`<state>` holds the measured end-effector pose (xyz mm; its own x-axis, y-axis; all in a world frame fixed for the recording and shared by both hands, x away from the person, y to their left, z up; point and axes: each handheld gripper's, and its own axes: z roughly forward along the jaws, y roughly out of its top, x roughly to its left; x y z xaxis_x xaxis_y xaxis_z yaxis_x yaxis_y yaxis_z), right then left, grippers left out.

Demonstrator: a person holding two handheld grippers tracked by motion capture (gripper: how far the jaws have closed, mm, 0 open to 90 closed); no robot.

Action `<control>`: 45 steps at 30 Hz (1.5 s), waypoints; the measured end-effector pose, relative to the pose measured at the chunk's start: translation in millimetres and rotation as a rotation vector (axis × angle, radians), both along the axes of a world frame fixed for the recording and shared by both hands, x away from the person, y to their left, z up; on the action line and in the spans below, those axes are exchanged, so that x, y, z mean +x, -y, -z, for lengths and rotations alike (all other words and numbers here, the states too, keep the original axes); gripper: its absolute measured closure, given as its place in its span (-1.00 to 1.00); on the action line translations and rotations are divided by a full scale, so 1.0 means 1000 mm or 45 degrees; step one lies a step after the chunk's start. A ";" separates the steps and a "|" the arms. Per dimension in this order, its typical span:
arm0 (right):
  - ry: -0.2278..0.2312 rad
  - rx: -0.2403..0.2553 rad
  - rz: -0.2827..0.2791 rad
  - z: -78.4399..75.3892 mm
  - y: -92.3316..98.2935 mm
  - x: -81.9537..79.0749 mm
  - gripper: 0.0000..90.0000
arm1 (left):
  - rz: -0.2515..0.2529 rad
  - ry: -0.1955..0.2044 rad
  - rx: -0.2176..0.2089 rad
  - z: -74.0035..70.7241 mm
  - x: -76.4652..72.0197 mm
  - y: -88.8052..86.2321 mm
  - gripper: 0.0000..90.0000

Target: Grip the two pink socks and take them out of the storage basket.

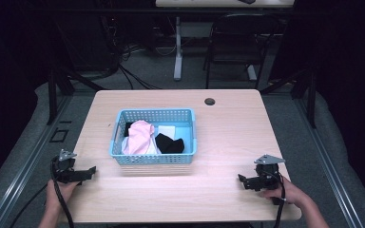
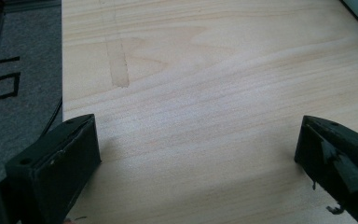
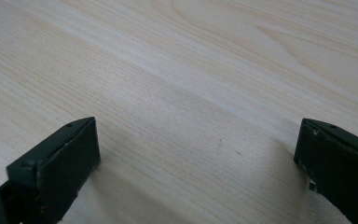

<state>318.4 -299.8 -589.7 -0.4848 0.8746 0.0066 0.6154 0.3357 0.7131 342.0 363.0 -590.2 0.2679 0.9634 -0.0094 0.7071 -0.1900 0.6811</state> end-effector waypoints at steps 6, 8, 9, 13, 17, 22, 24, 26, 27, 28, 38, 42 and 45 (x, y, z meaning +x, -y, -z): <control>0.000 0.000 0.000 0.000 0.000 0.000 -1.00 | 0.000 0.000 0.000 0.000 0.000 0.000 -1.00; 0.000 0.000 0.000 0.000 0.000 0.000 -1.00 | 0.000 0.000 0.001 0.000 0.000 0.000 -1.00; 0.000 0.000 0.000 0.000 0.000 0.000 -1.00 | 0.000 0.000 0.001 0.000 0.000 0.000 -1.00; 0.000 0.000 0.000 0.000 0.000 0.000 -1.00 | 0.001 -0.001 0.001 0.000 0.000 0.000 -1.00; 0.000 0.000 -0.001 0.000 0.000 0.000 -1.00 | 0.006 0.005 0.003 0.000 0.001 0.000 -1.00; -0.001 0.000 -0.003 0.000 0.000 0.000 -1.00 | 0.034 0.005 0.003 0.000 0.001 0.000 -1.00; -0.001 0.000 -0.004 0.000 0.000 0.000 -1.00 | 0.061 -0.016 0.014 -0.002 0.002 0.001 -1.00; -0.002 0.001 -0.002 0.000 0.000 0.000 -1.00 | 0.082 -0.020 0.019 -0.006 0.003 0.003 -1.00; -0.001 0.000 -0.004 0.000 0.000 0.000 -1.00 | 0.086 -0.019 0.001 -0.009 0.004 0.004 -1.00; -0.003 0.000 -0.003 0.000 0.000 0.000 -1.00 | 0.096 -0.024 -0.002 -0.011 0.005 0.005 -1.00; -0.001 -0.001 -0.004 0.000 0.000 0.000 -1.00 | 0.183 -0.077 0.002 -0.034 0.007 0.020 -1.00; 0.001 -0.001 -0.004 0.000 0.000 0.000 -1.00 | 0.184 -0.068 -0.020 -0.048 0.005 0.021 -1.00; 0.004 -0.002 0.000 0.000 0.000 0.000 -1.00 | 0.194 -0.058 -0.036 -0.058 0.003 0.022 -1.00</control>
